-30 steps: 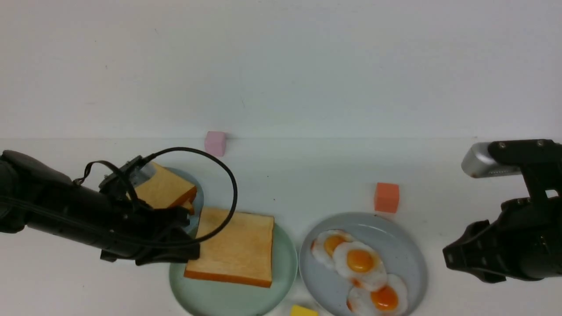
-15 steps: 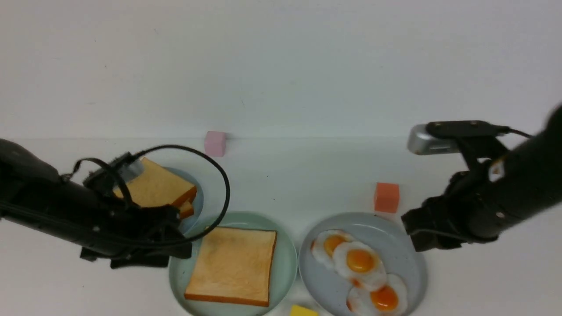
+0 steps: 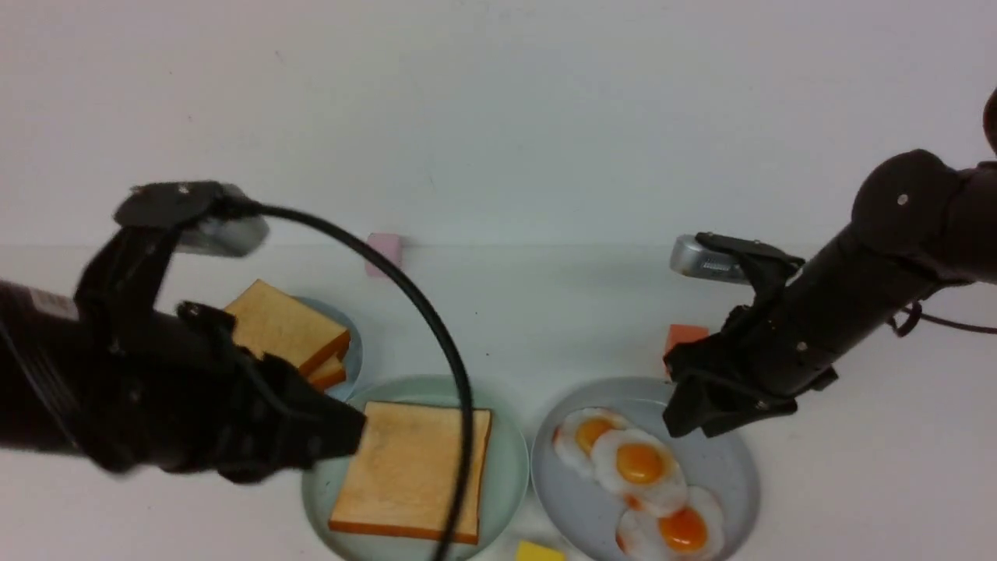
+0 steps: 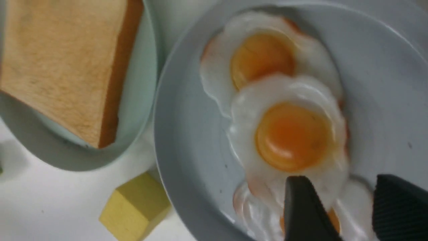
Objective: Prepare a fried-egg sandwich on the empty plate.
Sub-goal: Use the right arm to grab a fried egg
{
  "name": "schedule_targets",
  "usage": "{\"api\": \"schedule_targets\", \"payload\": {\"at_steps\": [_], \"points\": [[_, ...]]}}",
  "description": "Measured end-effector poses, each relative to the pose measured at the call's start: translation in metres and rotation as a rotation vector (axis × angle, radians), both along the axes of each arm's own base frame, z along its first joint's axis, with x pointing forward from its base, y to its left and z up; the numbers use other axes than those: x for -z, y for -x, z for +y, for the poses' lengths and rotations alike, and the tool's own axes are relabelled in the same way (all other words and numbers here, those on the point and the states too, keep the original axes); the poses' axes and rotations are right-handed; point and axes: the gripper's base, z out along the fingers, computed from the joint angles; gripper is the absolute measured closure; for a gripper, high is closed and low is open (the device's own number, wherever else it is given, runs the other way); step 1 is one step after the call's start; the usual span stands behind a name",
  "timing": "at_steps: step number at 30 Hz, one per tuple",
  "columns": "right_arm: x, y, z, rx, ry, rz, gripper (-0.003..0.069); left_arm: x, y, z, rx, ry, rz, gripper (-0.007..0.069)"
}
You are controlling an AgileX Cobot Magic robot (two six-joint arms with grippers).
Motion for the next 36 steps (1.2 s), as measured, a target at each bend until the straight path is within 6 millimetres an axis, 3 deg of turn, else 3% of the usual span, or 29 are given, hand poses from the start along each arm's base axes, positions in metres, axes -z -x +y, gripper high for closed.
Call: {"api": "schedule_targets", "payload": {"at_steps": [6,9,14,22,27,36], "points": [[0.025,-0.014,-0.007,0.004,-0.047,0.007,0.0342,0.016,0.015,-0.025,0.030,0.012,-0.027,0.0596],[0.028,-0.015,-0.007,0.005,-0.041,-0.002,0.0343,0.019,0.021,-0.032,0.053,0.016,-0.021,0.0634],[0.030,-0.018,-0.007,0.010,-0.036,-0.020,0.0344,0.019,0.021,-0.033,0.052,0.024,-0.034,0.0638],[0.054,-0.017,-0.003,-0.053,-0.066,0.043,0.0344,0.018,0.020,-0.033,0.042,0.028,-0.048,0.0638],[0.055,-0.017,-0.002,-0.061,-0.077,0.046,0.0361,0.018,0.020,-0.033,0.042,0.027,-0.048,0.0638],[0.057,-0.017,-0.002,-0.072,-0.078,0.049,0.0587,0.018,0.020,-0.033,0.040,0.027,-0.047,0.0638]]}}
